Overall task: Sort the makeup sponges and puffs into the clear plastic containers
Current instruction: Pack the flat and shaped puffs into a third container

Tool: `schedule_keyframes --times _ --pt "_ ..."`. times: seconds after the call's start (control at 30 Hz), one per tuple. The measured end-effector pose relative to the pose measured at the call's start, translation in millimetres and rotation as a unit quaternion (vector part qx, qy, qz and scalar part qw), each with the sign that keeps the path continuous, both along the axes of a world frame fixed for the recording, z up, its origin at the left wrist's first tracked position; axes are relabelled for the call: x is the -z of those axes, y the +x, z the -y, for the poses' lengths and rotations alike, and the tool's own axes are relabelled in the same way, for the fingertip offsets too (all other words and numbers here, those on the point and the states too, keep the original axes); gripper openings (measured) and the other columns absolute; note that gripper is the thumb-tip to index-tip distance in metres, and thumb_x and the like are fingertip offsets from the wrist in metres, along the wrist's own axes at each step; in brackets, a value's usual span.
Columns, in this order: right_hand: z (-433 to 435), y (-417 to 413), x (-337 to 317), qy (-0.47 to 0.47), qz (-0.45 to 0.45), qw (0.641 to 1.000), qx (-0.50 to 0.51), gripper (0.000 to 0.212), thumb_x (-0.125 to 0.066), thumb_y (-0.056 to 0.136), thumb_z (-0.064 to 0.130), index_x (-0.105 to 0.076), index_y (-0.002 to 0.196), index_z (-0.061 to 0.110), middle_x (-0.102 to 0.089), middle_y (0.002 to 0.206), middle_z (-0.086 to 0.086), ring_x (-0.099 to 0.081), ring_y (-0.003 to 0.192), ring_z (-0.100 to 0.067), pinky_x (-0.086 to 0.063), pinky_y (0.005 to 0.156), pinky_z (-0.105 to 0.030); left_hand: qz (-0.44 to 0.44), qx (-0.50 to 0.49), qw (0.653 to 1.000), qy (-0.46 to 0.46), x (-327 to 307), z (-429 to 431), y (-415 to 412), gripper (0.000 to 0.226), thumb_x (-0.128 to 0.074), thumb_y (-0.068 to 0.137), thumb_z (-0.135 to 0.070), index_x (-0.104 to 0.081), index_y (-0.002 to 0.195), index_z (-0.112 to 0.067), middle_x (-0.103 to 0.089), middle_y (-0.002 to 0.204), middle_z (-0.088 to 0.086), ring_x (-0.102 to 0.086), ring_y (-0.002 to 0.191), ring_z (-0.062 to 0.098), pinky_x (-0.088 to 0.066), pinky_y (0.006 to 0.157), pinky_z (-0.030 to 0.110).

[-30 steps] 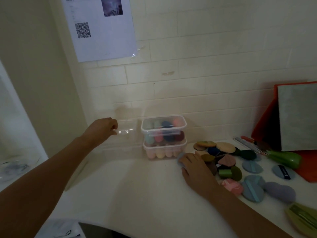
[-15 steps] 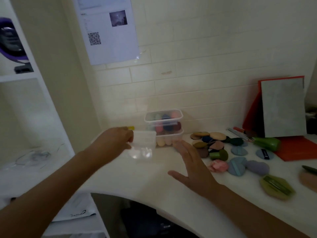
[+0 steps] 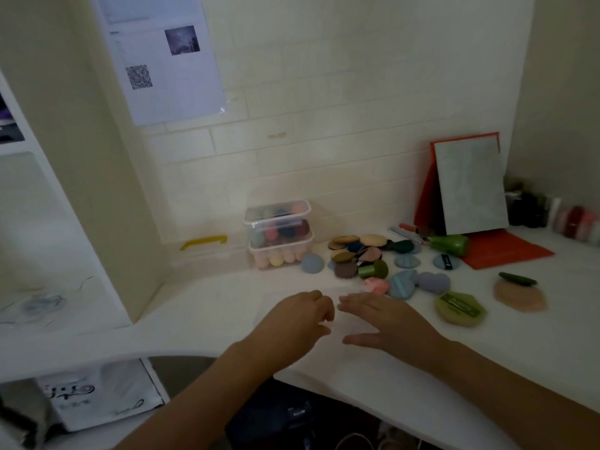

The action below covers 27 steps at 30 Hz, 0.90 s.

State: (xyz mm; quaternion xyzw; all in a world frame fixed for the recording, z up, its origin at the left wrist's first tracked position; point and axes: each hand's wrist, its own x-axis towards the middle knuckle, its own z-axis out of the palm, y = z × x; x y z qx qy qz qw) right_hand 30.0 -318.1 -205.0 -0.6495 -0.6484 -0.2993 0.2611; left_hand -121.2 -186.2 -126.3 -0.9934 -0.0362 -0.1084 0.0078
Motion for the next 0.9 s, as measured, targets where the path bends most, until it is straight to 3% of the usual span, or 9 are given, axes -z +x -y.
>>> schedule_keyframes --times 0.13,0.3,0.4,0.5,0.63,0.77,0.9 --pt "-2 4 0 0.016 0.089 0.996 0.011 0.064 -0.023 0.098 0.053 -0.07 0.11 0.012 -0.071 0.11 -0.003 -0.069 0.097 -0.014 -0.054 0.079 -0.025 0.022 0.004 1.0 -0.019 8 -17 -9 0.037 -0.059 0.087 -0.038 -0.048 0.122 -0.03 -0.05 0.12 -0.008 -0.047 0.11 0.01 -0.038 0.091 0.021" --pt "-11 2 -5 0.078 0.145 0.986 0.025 0.054 -0.031 0.1 0.044 -0.073 0.1 0.009 -0.073 0.097 -0.006 -0.071 0.084 -0.015 -0.055 0.07 -0.025 0.025 -0.07 0.996 -0.056 9 -55 -29 0.054 -0.063 0.079 -0.053 -0.046 0.125 -0.031 -0.048 0.126 -0.011 -0.048 0.113 0.007 -0.04 0.095 0.022" --pt "-16 -1 -8 0.092 0.142 0.985 0.031 0.041 -0.035 0.1 0.042 -0.061 0.105 0.011 -0.071 0.09 -0.005 -0.069 0.074 -0.016 -0.056 0.06 -0.026 0.083 -0.079 0.991 -0.068 14 -61 -33 0.052 -0.054 0.078 -0.063 -0.055 0.118 -0.029 -0.055 0.118 -0.012 -0.052 0.107 0.006 -0.038 0.089 0.017" --pt "-17 0 -7 0.091 0.134 0.986 0.034 0.036 -0.033 0.101 0.042 -0.05 0.108 0.012 -0.07 0.086 -0.004 -0.067 0.07 -0.017 -0.054 0.054 -0.029 0.144 -0.088 0.984 -0.064 27 -59 -31 0.079 -0.026 0.072 -0.083 -0.064 0.105 -0.023 -0.064 0.102 -0.008 -0.06 0.092 0.009 -0.039 0.077 0.015" --pt "-16 1 -6 0.1 0.134 0.985 0.04 0.035 -0.032 0.101 0.042 -0.049 0.107 0.012 -0.069 0.082 -0.005 -0.066 0.067 -0.018 -0.054 0.052 -0.03 0.243 -0.074 0.967 -0.001 39 -57 -28 0.066 -0.022 0.088 -0.069 -0.068 0.085 -0.022 -0.066 0.075 -0.01 -0.062 0.064 0.005 -0.044 0.057 0.013" --pt "-15 -1 -8 0.118 0.125 0.984 0.043 0.036 -0.029 0.101 0.043 -0.049 0.105 0.013 -0.07 0.079 -0.003 -0.067 0.065 -0.016 -0.053 0.05 -0.027 0.246 -0.048 0.968 0.025 31 -61 -26 0.067 -0.022 0.089 -0.068 -0.069 0.079 -0.021 -0.067 0.069 -0.01 -0.061 0.053 0.005 -0.044 0.049 0.015" --pt "-15 2 -9 0.128 0.095 0.986 0.048 0.037 -0.029 0.1 0.047 -0.05 0.104 0.016 -0.07 0.082 0.0 -0.066 0.068 -0.014 -0.054 0.057 -0.025 0.193 -0.077 0.975 -0.08 20 -57 -29 0.077 -0.026 0.072 -0.084 -0.069 0.088 -0.022 -0.069 0.082 -0.01 -0.064 0.07 0.008 -0.038 0.061 0.006"
